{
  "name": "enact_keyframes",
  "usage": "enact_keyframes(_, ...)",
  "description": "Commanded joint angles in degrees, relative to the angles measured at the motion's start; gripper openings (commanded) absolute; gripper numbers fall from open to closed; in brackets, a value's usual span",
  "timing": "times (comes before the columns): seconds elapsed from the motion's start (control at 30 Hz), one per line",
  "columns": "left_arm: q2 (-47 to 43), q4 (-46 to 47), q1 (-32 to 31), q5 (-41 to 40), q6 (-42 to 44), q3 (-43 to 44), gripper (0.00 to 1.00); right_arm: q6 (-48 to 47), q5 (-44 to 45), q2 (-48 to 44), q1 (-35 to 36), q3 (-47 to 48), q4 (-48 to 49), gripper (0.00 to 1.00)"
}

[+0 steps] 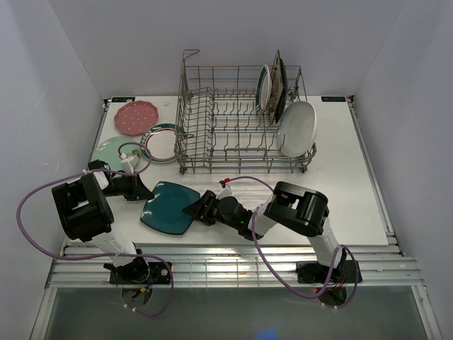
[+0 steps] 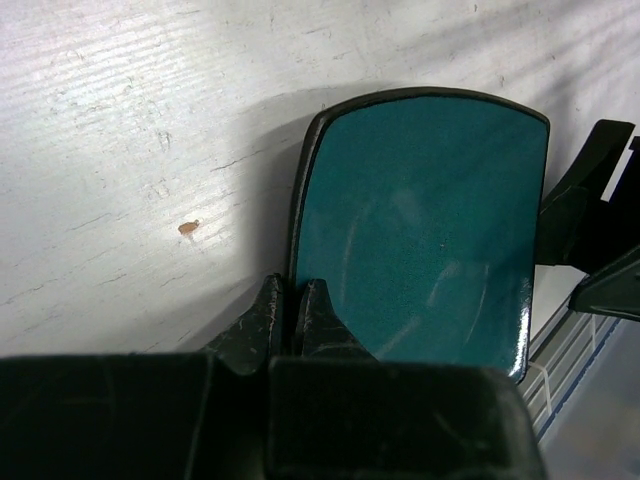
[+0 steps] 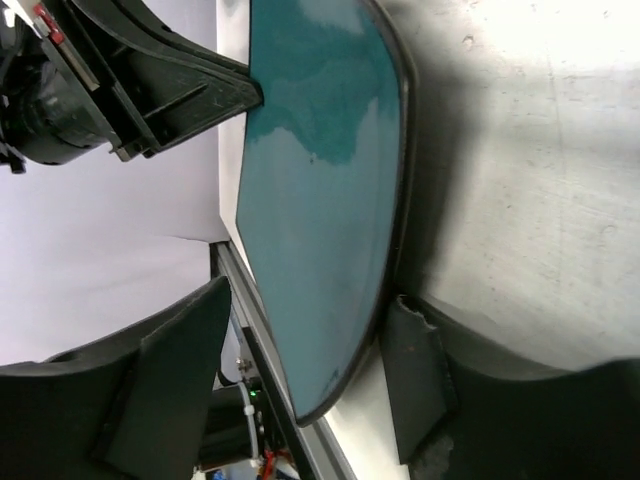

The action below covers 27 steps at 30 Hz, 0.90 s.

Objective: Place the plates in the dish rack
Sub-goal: Pick up the plate from the corner of the board.

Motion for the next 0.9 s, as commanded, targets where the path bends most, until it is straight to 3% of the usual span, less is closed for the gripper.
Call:
enact_keyframes(0.0, -2.27, 3.94, -1.81, -9.88, 6.14, -1.7, 0.0, -0.46, 1.75, 1.52, 0.63, 1.41, -0.84, 0.58)
enact_keyframes(0.3, -3.06, 3.76, -2.6, -9.79, 6.75, -2.23, 0.0, 0.15, 2.28, 1.08, 0.63, 0.26, -0.58, 0.21)
enact_keyframes(0.37, -3.59, 3.23, -2.6, -9.44, 7.02, -2.31, 0.0, 0.15, 2.54, 0.99, 0.63, 0.18, -0.75, 0.17)
enact_keyframes(0.4, -3.76, 2.97, -2.78, -9.35, 7.19, -2.4, 0.0, 0.15, 2.54, 0.82, 0.72, 0.0, -0.75, 0.08)
enact_keyframes(0.5, -4.38, 2.18, -2.95, -8.82, 7.54, -2.23, 0.0, 0.24, 3.16, 0.46, 0.63, -0.61, -0.75, 0.08)
enact_keyframes(0.6, -4.99, 0.95, -2.87, -7.95, 8.16, -1.79, 0.09, -0.02, 3.86, -0.5, 0.89, -1.84, -0.23, 0.08)
enact_keyframes(0.7, -5.96, 0.07, -2.87, -7.24, 8.34, -1.52, 0.33, -0.55, 4.47, -1.82, 1.07, -3.07, 0.48, 0.08)
enact_keyframes(0.73, -6.31, -0.28, -2.87, -6.98, 8.34, -1.44, 0.45, -0.73, 4.91, -2.17, 1.16, -3.42, 0.48, 0.08)
enact_keyframes(0.87, -7.8, -1.51, -2.95, -5.49, 8.95, -1.17, 0.65, -1.52, 5.97, -4.1, 1.42, -5.27, 1.27, 0.08)
